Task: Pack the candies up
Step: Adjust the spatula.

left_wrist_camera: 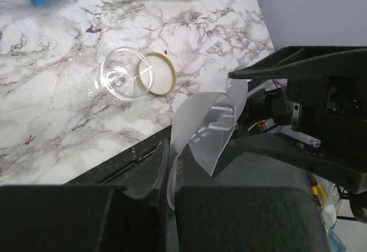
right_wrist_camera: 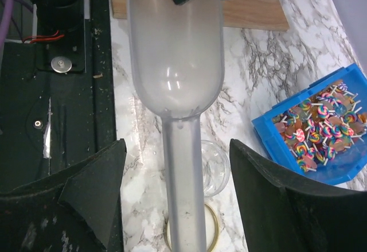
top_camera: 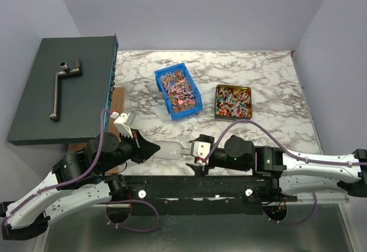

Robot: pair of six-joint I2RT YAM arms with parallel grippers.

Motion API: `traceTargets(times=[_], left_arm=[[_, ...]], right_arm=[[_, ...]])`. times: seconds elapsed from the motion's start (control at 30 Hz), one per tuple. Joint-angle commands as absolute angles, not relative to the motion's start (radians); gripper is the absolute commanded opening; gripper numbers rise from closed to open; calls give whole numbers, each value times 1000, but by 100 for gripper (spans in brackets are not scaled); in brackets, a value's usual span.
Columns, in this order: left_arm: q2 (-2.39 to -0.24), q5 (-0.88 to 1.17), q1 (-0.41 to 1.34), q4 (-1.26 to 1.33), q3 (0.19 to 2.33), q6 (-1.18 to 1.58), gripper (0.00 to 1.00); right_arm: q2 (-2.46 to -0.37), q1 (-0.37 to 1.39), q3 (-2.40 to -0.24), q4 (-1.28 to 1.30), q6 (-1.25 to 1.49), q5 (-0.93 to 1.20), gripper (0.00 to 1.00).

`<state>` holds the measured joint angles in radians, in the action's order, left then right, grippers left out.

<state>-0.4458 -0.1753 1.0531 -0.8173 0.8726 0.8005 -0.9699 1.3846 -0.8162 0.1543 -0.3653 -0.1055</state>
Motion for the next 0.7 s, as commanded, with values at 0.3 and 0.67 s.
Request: traceTargets(times=[0.3, 0.67], left_arm=[[-426, -109, 1046, -836, 919, 846, 0], [-422, -46, 1046, -813, 911, 861, 0]], right_arm=[[-934, 1454, -708, -78, -426, -187, 70], [-940, 1465, -685, -128, -427, -187, 62]])
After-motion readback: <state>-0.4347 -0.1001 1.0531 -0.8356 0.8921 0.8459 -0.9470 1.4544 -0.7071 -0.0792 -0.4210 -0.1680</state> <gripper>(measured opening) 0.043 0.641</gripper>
